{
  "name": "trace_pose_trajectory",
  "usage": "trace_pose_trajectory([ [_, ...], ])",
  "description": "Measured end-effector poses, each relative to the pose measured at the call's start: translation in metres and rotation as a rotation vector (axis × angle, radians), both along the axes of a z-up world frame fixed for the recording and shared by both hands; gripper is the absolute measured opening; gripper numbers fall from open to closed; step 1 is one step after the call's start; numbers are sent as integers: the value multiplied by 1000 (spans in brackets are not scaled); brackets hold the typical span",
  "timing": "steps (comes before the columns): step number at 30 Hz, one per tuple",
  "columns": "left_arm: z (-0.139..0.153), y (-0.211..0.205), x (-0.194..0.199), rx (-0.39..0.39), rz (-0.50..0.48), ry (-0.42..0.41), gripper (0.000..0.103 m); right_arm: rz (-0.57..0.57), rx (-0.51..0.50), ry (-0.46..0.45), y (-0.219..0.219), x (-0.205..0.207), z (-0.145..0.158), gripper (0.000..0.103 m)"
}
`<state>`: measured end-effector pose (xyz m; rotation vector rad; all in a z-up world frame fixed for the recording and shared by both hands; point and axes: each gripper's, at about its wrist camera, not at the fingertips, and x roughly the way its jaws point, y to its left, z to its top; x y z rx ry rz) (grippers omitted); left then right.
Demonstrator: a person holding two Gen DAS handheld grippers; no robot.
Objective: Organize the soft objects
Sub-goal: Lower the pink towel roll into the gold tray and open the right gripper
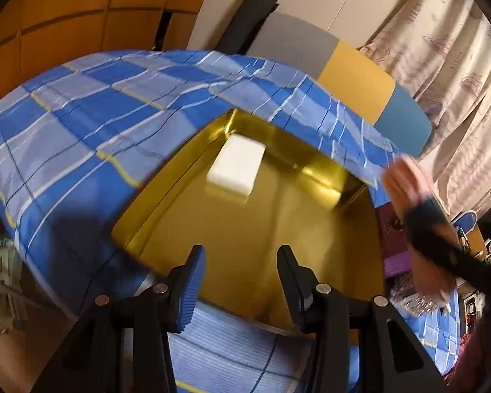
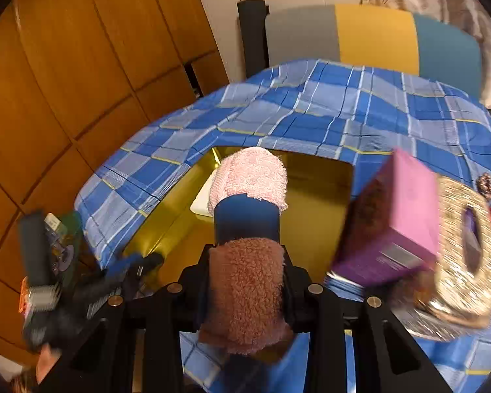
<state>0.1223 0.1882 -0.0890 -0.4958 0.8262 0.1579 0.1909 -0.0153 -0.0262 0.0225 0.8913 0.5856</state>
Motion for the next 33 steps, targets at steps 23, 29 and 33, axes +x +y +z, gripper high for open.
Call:
trace_pose_trajectory([
  [23, 21, 24, -20, 9, 77, -109, 45, -175, -150, 178, 88, 134, -78, 40],
  [29, 17, 24, -19, 3, 74, -102, 45, -180, -180, 138, 95, 135, -77, 60],
  [33, 17, 21, -20, 6, 66, -103, 45, -168, -173, 99, 86, 123, -63, 64],
])
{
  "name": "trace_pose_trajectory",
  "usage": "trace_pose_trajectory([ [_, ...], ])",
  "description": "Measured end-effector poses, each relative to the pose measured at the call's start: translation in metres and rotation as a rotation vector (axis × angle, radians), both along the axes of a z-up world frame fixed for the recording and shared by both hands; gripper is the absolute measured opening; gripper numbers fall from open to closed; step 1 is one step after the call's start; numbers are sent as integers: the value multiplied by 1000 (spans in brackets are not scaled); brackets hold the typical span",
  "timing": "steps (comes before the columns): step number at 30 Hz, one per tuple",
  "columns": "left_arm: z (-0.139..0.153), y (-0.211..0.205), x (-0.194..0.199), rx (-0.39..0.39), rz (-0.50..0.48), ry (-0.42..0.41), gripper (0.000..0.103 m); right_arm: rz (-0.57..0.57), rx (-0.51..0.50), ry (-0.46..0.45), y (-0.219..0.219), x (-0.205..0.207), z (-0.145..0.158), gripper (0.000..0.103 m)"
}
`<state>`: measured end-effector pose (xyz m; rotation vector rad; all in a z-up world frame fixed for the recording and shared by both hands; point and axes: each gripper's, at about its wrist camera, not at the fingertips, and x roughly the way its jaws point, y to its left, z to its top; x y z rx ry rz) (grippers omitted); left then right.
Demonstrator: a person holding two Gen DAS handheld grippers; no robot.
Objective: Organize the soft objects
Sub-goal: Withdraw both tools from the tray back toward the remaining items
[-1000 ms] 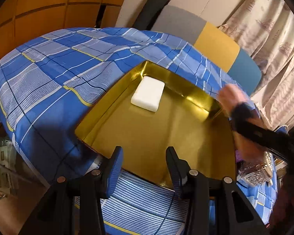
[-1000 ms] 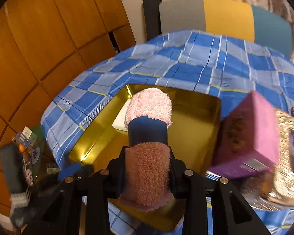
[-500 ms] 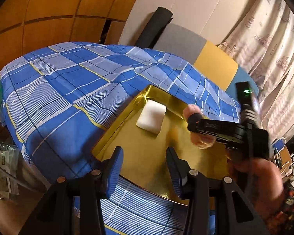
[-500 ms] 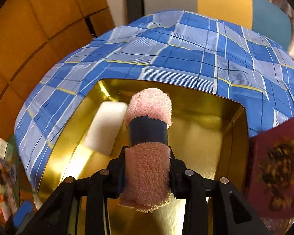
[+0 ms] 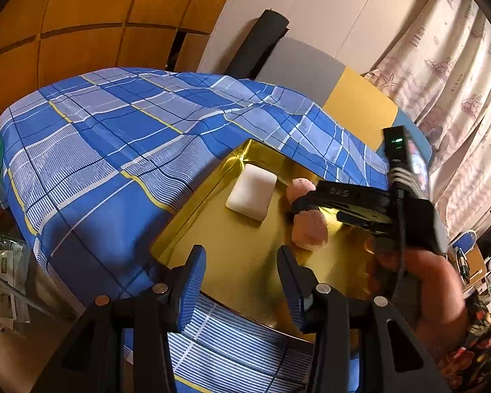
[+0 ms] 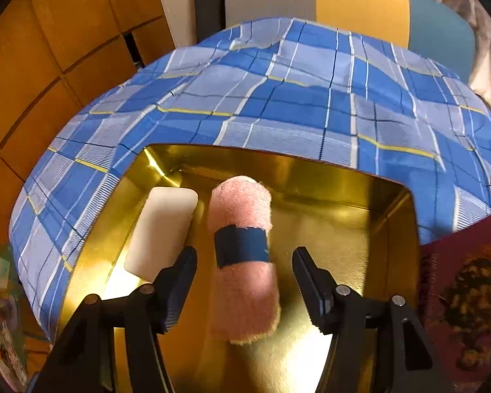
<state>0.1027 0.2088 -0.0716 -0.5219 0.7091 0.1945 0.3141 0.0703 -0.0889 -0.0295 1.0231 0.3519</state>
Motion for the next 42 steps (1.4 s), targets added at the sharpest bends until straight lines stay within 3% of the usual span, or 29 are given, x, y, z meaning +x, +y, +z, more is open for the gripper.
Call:
trace_pose_trajectory([
  [6, -2, -9, 0, -7, -21, 9, 45, 40, 28, -57, -19, -30, 29, 68],
  [17, 7, -52, -1, 100, -116, -6, 45, 42, 140, -134, -96, -110, 81, 73],
  [26, 10, -95, -4, 111, -238, -30, 45, -57, 80, -335, -182, -159, 121, 80],
  [34, 10, -137, -12, 115, -350, -47, 46, -225, 62, -334, -273, -176, 115, 81],
  [42, -1, -189, -19, 128, -483, -19, 46, -421, 52, -218, -366, -188, 75, 81],
])
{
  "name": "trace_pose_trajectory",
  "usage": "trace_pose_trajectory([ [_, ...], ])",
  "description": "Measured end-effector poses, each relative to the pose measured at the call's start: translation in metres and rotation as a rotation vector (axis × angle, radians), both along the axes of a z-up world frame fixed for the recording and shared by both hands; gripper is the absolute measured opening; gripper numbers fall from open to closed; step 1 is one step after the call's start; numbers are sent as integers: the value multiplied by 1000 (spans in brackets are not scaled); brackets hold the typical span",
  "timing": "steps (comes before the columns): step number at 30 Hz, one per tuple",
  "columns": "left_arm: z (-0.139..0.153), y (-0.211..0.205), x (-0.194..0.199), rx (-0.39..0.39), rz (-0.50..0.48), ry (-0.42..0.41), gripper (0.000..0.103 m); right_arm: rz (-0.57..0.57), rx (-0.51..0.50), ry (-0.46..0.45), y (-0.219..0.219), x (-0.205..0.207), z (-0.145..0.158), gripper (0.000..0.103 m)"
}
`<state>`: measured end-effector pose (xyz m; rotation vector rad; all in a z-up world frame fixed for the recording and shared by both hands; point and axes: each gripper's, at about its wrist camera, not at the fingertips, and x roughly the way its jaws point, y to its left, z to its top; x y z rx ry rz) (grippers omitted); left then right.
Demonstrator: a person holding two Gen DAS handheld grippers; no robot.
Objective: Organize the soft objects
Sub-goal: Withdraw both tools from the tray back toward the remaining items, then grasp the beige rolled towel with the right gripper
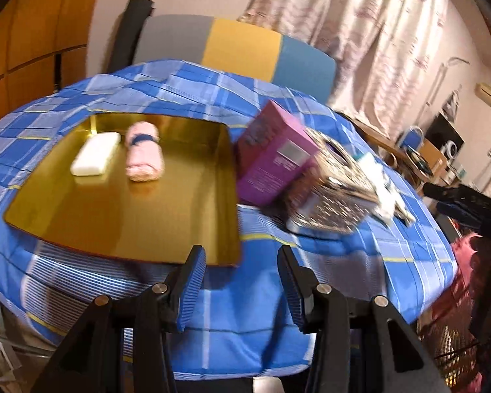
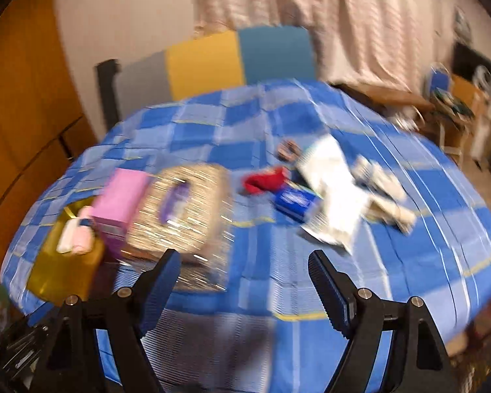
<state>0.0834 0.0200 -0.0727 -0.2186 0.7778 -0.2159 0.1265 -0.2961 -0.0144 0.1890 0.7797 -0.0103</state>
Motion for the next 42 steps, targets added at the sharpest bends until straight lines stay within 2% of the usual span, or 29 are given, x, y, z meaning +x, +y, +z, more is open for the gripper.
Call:
trace_pose_trajectory([
  [8, -6, -54, -2, 16, -138, 43, 46, -116, 5, 158, -69, -8, -62, 81],
  [14, -6, -90, -3, 36, -211, 59, 46, -140, 0, 211, -97, -7, -85, 81],
  [18, -8, -107, -3, 49, -247, 77, 46, -139, -64, 216, -114, 3, -92, 81],
  [23, -10, -124, 0, 53, -277, 104, 46, -143, -110, 187, -155, 34, -83, 81],
  [26, -10, -134, 2, 45, -295, 123, 46, -135, -175, 176, -177, 62, -76, 82],
  [29, -8, -145, 4, 51, -315, 130, 46, -117, -234, 219, -194, 94, -81, 82],
  [32, -7, -155, 7, 65, -331, 137, 46, -102, -293, 322, -207, 125, -98, 82],
  [37, -10, -165, 14, 70, -338, 152, 46, -30, -248, 376, -220, 153, -115, 82],
  [39, -12, -167, 18, 60, -336, 164, 46, -20, -256, 389, -221, 159, -120, 81],
  [42, -14, -172, 25, 50, -338, 181, 46, -20, -217, 396, -223, 165, -128, 79],
])
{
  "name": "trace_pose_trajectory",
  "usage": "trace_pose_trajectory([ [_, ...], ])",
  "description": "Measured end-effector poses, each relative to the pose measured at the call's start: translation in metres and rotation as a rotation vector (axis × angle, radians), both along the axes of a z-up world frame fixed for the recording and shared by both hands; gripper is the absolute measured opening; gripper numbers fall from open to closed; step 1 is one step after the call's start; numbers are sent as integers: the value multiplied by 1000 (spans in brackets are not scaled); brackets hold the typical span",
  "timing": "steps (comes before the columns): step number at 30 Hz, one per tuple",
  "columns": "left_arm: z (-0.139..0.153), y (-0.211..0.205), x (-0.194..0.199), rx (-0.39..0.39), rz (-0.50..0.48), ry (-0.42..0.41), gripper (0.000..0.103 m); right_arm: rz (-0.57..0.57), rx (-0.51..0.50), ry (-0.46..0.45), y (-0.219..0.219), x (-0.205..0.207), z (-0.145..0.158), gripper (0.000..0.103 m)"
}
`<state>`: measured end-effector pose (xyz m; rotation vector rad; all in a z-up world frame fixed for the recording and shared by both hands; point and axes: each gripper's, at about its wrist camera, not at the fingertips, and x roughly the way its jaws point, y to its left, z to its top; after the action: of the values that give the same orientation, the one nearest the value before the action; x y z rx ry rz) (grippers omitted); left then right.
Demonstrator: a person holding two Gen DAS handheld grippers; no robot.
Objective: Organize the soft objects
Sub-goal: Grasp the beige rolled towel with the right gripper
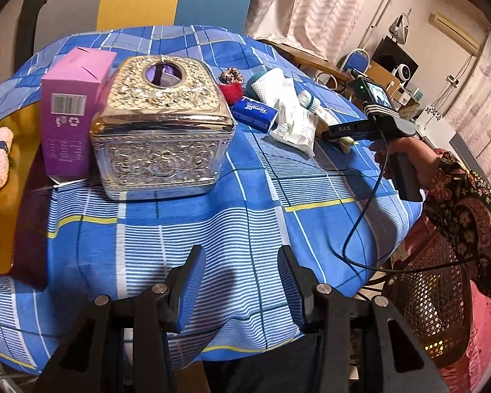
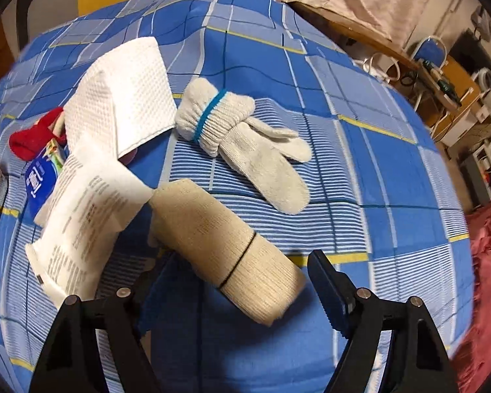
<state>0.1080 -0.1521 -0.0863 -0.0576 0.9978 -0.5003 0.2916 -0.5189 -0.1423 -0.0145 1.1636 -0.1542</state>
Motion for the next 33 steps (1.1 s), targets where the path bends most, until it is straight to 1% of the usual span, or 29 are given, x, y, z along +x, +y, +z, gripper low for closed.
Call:
trace_pose_trajectory([
  [2, 1, -4, 2, -2, -2, 0, 46, 0, -12, 0, 1, 1, -4, 77],
  [4, 2, -9, 4, -4, -10, -2, 46, 15, -29, -13, 3, 0, -5, 72],
  [6, 5, -15, 6, -6, -22, -7, 46, 24, -48, -24, 5, -3, -3, 63],
  [7, 6, -19, 7, -5, -29, -10, 46, 28, -60, -26, 6, -5, -2, 61],
  [9, 6, -24, 8, -10, -41, -11, 46, 38, -85, -30, 8, -10, -2, 53],
  [11, 7, -29, 9, -12, -47, -14, 46, 29, -88, -34, 10, -16, 0, 51],
  [14, 8, -38, 11, -16, -60, -15, 46, -62, 15, -41, 0, -32, 7, 51],
  [15, 9, -41, 11, -16, -64, -18, 46, -107, 80, -43, -4, -38, 10, 51],
  [16, 10, -45, 13, -13, -69, -23, 46, -156, 168, -50, -9, -48, 13, 51],
  [18, 12, -54, 17, -16, -79, -24, 46, -225, 293, -67, -13, -67, 15, 51],
  [19, 12, -57, 20, -17, -85, -25, 46, -243, 327, -79, -13, -75, 15, 51],
  [21, 12, -65, 24, -7, -91, -27, 46, -254, 360, -95, -10, -87, 13, 51],
  [22, 12, -71, 29, -1, -93, -25, 46, -255, 362, -104, -7, -92, 12, 51],
  [27, 14, -98, 51, 19, -101, -30, 46, -208, 291, -118, 4, -92, 17, 49],
  [30, 12, -115, 65, 43, -104, -34, 46, -203, 297, -115, 4, -91, 12, 48],
  [33, 9, -130, 78, 67, -106, -29, 46, -218, 303, -140, -4, -90, 15, 47],
])
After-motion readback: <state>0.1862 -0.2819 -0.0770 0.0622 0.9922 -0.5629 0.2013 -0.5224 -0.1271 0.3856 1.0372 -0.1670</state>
